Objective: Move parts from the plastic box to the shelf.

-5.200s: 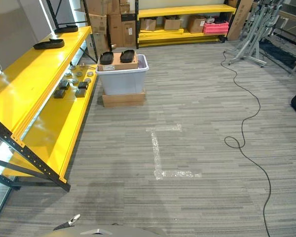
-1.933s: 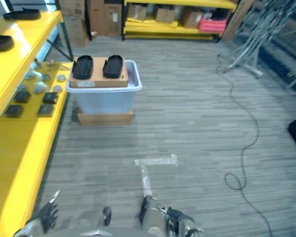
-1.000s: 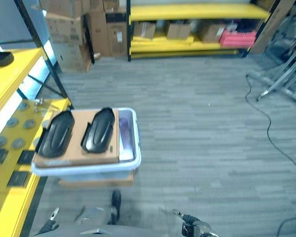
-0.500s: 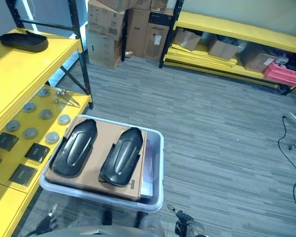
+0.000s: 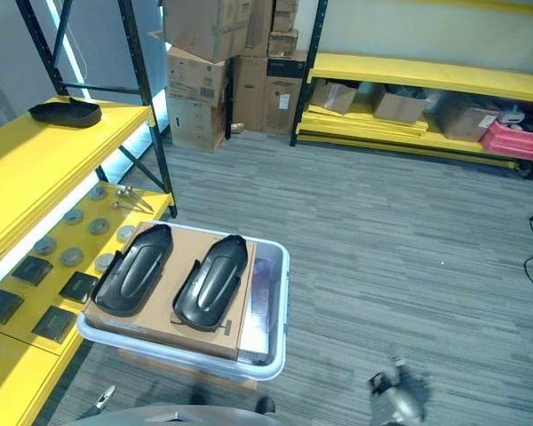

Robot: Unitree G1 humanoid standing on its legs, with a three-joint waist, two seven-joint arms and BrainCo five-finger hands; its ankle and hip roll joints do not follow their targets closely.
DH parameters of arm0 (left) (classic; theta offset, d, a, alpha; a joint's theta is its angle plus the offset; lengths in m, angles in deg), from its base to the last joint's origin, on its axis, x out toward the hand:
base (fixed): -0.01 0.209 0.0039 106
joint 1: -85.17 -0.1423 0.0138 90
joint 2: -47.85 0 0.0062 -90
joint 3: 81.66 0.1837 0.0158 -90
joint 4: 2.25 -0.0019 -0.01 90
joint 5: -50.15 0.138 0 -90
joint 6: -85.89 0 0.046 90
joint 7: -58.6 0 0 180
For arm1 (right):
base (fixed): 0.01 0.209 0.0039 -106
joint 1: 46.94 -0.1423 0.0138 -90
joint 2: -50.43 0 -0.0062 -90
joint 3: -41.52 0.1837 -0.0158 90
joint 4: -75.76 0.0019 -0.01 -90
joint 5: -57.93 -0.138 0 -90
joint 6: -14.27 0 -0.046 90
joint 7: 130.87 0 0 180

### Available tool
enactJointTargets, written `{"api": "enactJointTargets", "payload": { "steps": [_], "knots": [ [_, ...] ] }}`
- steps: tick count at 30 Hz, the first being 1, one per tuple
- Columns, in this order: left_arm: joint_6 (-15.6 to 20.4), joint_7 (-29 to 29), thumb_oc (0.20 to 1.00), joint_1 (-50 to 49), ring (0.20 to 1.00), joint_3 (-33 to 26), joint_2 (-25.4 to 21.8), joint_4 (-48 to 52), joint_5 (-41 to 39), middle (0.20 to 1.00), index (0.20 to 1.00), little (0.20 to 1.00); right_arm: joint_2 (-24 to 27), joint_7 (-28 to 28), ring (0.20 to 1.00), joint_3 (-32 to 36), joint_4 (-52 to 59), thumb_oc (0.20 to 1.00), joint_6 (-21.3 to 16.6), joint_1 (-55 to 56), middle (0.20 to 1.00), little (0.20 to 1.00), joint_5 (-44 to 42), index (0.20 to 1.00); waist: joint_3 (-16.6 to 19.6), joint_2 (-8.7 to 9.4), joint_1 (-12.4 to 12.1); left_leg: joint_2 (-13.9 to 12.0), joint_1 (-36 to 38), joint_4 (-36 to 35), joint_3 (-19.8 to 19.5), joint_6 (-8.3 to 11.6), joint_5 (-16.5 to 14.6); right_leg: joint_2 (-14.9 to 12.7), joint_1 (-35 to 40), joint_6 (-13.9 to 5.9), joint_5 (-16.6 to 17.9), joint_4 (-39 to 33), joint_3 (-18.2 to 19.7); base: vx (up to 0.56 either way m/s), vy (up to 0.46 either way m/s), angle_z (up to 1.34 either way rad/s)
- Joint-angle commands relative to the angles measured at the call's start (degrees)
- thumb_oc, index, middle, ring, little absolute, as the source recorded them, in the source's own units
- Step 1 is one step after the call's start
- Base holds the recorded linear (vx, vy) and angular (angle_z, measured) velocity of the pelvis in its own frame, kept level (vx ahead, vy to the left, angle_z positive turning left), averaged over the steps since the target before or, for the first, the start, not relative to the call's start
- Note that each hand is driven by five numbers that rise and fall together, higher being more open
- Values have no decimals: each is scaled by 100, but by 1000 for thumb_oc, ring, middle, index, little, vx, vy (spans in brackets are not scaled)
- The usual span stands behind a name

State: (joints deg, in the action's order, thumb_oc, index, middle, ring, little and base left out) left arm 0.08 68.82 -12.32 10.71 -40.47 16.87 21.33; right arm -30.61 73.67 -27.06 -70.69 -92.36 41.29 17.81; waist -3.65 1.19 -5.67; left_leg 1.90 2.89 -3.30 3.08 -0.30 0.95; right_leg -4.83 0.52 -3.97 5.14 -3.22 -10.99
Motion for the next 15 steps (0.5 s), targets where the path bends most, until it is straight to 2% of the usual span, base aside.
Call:
{"api": "enactJointTargets", "payload": {
  "steps": [1,5,7,10,13,15],
  "knots": [
    [46,-21,1000,306,1000,-44,-53,34,-70,1000,1000,1000,463,650,1000,-133,580,1000,-595,-280,1000,1000,345,1000,-145,13,43,-355,24,-109,-192,138,34,-224,389,-378,-139,4,-107,27,33,-10],
    [-31,-123,1000,257,1000,-45,-3,159,-51,1000,1000,1000,617,154,1000,-193,1275,1000,17,-476,1000,1000,519,1000,-171,25,-50,-328,19,-120,-247,130,26,-262,416,-391,-158,-3,-163,30,40,-7],
    [17,-136,1000,178,1000,-16,63,180,11,1000,1000,1000,489,-174,1000,-618,1674,1000,684,-633,1000,1000,551,1000,-168,17,-161,-311,-3,-126,-311,120,51,-292,430,-383,-174,1,-230,51,62,2],
    [119,-84,1000,48,1000,25,137,203,172,1000,1000,1000,162,-482,1000,-1350,1942,1000,1269,-779,1000,1000,721,1000,-170,-11,-329,-274,-60,-115,-433,104,92,-331,433,-369,-193,21,-301,53,62,4],
    [198,-49,1000,-42,1000,103,171,206,235,1000,1000,1000,-74,-634,1000,-1963,1868,1000,1538,-942,1000,1000,706,1000,-184,-49,-492,-253,-127,-109,-527,100,125,-371,426,-363,-206,27,-396,28,64,36],
    [284,-38,1000,-87,1000,249,201,160,329,1000,1000,1000,-298,-651,1000,-2479,1560,1000,1538,-1154,1000,1000,641,1000,-214,-103,-674,-230,-209,-98,-629,112,165,-413,412,-370,-206,33,-507,26,80,27]
  ]
}}
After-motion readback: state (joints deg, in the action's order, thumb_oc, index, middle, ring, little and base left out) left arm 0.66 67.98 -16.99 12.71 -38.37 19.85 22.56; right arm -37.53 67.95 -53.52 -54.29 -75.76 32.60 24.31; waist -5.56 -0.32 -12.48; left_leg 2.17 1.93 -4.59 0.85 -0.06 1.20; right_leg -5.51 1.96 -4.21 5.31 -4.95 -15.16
